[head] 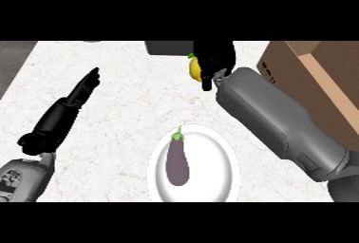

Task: Pick the lemon from the plate and place it in the cardboard box

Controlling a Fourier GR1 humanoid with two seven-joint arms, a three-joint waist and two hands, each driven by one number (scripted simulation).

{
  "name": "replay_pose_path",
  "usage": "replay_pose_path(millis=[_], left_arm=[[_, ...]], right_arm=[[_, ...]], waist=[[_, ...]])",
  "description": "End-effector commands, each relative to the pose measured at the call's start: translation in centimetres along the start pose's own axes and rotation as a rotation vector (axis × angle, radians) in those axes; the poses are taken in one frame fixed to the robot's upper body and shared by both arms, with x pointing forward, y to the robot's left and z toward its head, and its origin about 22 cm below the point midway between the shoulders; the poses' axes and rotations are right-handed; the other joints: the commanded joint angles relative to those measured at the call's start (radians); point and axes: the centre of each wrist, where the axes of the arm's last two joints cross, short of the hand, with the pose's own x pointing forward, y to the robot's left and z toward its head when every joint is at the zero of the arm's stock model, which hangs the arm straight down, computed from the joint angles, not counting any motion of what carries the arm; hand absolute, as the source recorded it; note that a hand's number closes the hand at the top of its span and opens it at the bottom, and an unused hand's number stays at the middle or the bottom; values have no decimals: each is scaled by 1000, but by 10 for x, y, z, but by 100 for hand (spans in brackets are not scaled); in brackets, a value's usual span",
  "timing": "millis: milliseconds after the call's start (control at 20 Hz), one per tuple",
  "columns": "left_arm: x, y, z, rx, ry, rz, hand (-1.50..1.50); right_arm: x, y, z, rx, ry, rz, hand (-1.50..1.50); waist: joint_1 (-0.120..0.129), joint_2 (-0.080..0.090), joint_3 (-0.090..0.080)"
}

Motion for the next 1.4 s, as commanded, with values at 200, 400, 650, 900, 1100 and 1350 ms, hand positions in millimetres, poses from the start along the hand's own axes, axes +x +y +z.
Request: replay_pose_path(millis=[200,400,650,900,1100,1350], left_arm=[[-10,4,9,0,8,-16,0],[3,1,-6,5,9,-26,0],[0,17,2,11,11,-7,0],[-3,-1,3,2,18,-10,0],[-12,-3,-1,-3,8,-2,0],[3,2,-11,5,8,-10,0]], right_arm=[[-45,-53,-28,-314,274,-227,150],[-64,-67,-33,-428,438,-319,150],[-127,-86,-41,-467,596,-313,150],[-187,-63,-31,-487,642,-324,150],[-222,-65,-30,-345,691,-222,150],[-272,-70,-20,-62,746,-286,150]], waist=[[-5,-7,-4],[-15,-9,-3],[-8,-8,-4],[-12,-8,-4],[-7,-4,-4],[-8,-3,-3]])
